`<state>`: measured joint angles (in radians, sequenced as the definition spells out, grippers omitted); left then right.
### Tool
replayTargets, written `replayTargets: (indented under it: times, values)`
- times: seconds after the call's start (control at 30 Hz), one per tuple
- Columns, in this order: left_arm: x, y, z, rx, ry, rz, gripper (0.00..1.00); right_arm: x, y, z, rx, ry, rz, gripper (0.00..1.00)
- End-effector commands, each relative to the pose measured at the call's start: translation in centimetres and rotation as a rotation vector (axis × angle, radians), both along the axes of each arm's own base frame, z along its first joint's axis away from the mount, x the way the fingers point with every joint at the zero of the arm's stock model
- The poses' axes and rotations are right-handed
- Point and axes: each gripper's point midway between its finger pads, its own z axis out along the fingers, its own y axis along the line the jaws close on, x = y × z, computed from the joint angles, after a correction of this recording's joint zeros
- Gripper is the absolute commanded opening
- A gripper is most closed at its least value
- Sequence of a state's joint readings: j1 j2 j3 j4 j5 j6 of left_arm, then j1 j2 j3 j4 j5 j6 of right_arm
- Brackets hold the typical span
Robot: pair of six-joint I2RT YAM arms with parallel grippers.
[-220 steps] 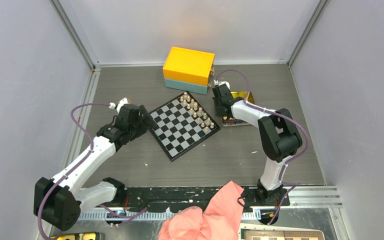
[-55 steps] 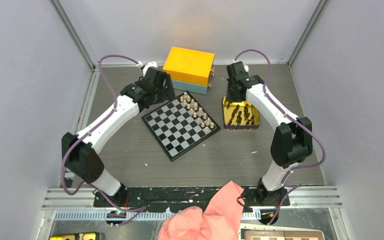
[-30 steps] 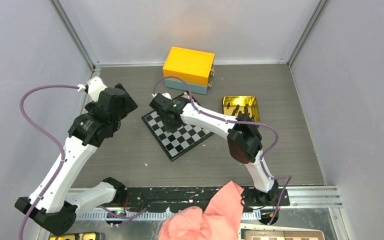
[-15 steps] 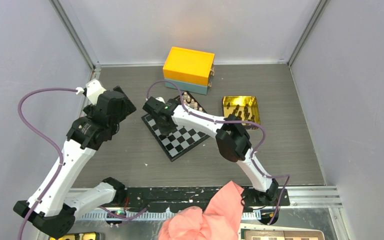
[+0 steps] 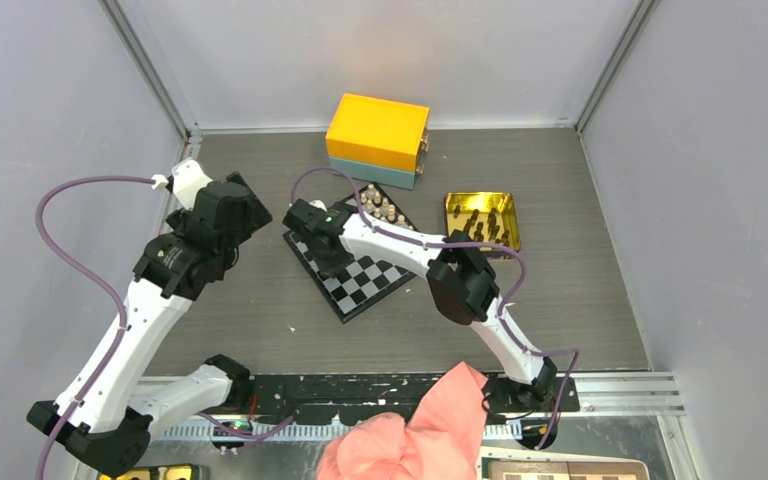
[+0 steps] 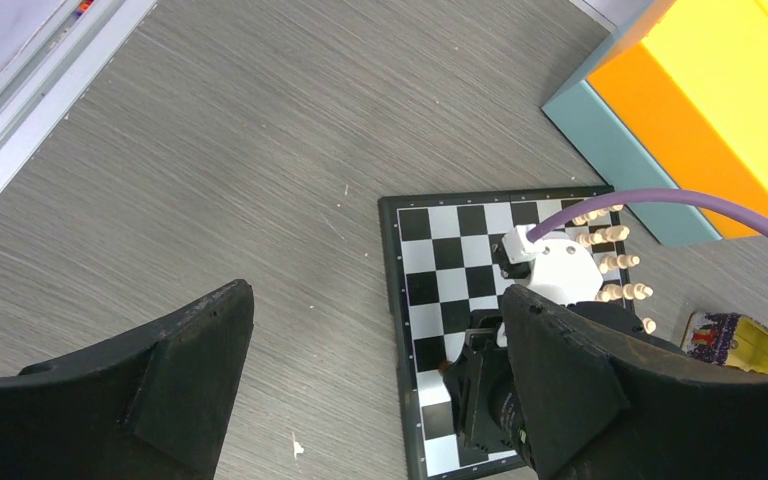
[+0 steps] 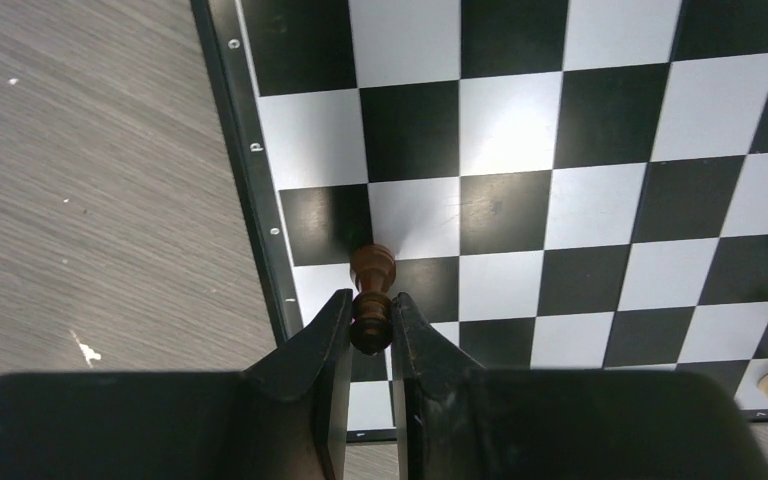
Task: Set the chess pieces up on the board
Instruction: Place the chess piece on the chessboard.
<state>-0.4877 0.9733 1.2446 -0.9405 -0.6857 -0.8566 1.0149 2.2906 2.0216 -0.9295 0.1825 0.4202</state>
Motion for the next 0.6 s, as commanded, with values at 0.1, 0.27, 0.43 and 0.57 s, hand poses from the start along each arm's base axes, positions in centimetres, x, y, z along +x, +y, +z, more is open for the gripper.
replayTargets:
  times: [0.1,0.27,0.43,0.57]
  values:
    - [0.35,0.64,1.11,0.0,-0.045,0.04,0.95,-0.2,1.78,2.33,0.049,-0.017,0.044,0.01]
    - [0.25,0.8,1.29,0.003,-0.048,0.044,0.95,-0.17,2.1,2.35,0.05,-0.014,0.051,0.01]
    - [0.19,0.97,1.5,0.009,-0.051,0.047,0.95,-0.25,2.11,2.11,0.045,-0.009,0.054,0.0]
    - [0.19,0.98,1.55,0.011,-0.053,0.046,0.95,-0.23,2.39,1.89,0.052,-0.007,0.058,0.01]
